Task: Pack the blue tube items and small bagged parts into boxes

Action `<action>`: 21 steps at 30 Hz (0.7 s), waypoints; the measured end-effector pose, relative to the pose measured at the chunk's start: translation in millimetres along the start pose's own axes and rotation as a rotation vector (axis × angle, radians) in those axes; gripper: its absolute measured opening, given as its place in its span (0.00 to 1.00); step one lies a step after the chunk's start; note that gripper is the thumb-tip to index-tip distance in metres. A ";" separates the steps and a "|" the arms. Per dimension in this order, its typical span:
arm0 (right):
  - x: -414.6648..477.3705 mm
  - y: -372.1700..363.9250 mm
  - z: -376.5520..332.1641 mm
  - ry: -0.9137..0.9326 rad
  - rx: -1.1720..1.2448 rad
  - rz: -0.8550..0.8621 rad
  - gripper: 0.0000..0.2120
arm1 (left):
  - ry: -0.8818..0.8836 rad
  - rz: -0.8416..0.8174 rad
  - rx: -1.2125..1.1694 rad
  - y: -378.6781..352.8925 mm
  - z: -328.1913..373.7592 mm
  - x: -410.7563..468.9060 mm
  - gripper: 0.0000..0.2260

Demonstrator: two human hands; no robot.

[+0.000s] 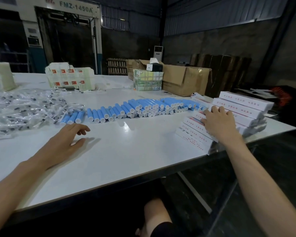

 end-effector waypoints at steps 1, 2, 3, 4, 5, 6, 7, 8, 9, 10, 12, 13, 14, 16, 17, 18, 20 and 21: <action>0.2 0.7 -1.5 -0.006 -0.009 0.006 0.23 | 0.012 -0.013 -0.001 0.0 -1.1 -0.2 0.15; 0.2 2.9 -3.1 -0.018 -0.002 0.031 0.23 | 0.025 -0.021 0.000 0.2 -2.1 -0.5 0.15; 0.5 7.3 -5.9 -0.033 0.026 0.077 0.22 | 0.035 -0.025 0.002 0.4 -2.6 -0.4 0.14; 0.4 12.8 -10.5 -0.041 0.075 0.139 0.21 | 0.042 -0.028 0.008 0.3 -2.6 -0.3 0.13; 0.2 19.6 -17.5 -0.034 0.137 0.203 0.19 | 0.049 -0.032 0.014 0.1 -2.1 0.0 0.12; -0.3 27.5 -27.5 -0.012 0.208 0.257 0.18 | 0.057 -0.035 0.020 -0.1 -1.7 0.2 0.12; -0.8 36.3 -40.0 0.017 0.282 0.296 0.16 | 0.066 -0.038 0.026 -0.3 -1.3 0.5 0.11; -1.2 46.0 -54.9 0.050 0.354 0.321 0.16 | 0.075 -0.038 0.033 0.0 -0.9 0.2 0.11; -1.6 56.7 -71.6 0.083 0.427 0.333 0.15 | 0.085 -0.034 0.039 0.6 -0.3 -0.2 0.11; -2.0 68.1 -89.1 0.117 0.501 0.336 0.15 | 0.094 -0.026 0.046 1.6 0.5 -1.1 0.11; -3.2 91.5 -126.9 0.193 0.641 0.334 0.13 | 0.108 0.004 0.058 4.2 3.4 -2.9 0.11; -4.4 103.4 -147.0 0.238 0.704 0.332 0.11 | 0.114 0.025 0.062 5.7 5.4 -3.5 0.10; -6.4 115.5 -168.1 0.287 0.770 0.329 0.11 | 0.119 0.047 0.062 7.4 7.2 -4.0 0.10; -12.2 138.5 -211.1 0.386 0.910 0.312 0.10 | 0.132 0.092 0.053 10.1 10.5 -4.9 0.09; -15.8 149.0 -233.0 0.432 0.979 0.300 0.10 | 0.138 0.111 0.051 11.5 12.0 -5.4 0.10; -19.7 158.8 -254.9 0.474 1.040 0.287 0.10 | 0.142 0.128 0.057 13.1 13.3 -5.6 0.09; -27.2 173.9 -297.4 0.545 1.150 0.245 0.10 | 0.171 0.173 0.081 16.6 15.0 -6.2 0.09; -30.0 179.1 -316.9 0.568 1.205 0.209 0.10 | 0.190 0.204 0.101 18.7 15.2 -6.0 0.09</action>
Point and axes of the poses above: each hand's wrist, its own x-axis towards the middle knuckle, its own y-axis out of the back of the hand, z = x × y, the point moved 4 cm from there along x, towards the middle knuckle, and after that the axes turned 15 degrees about -x, right-handed, at the moved point
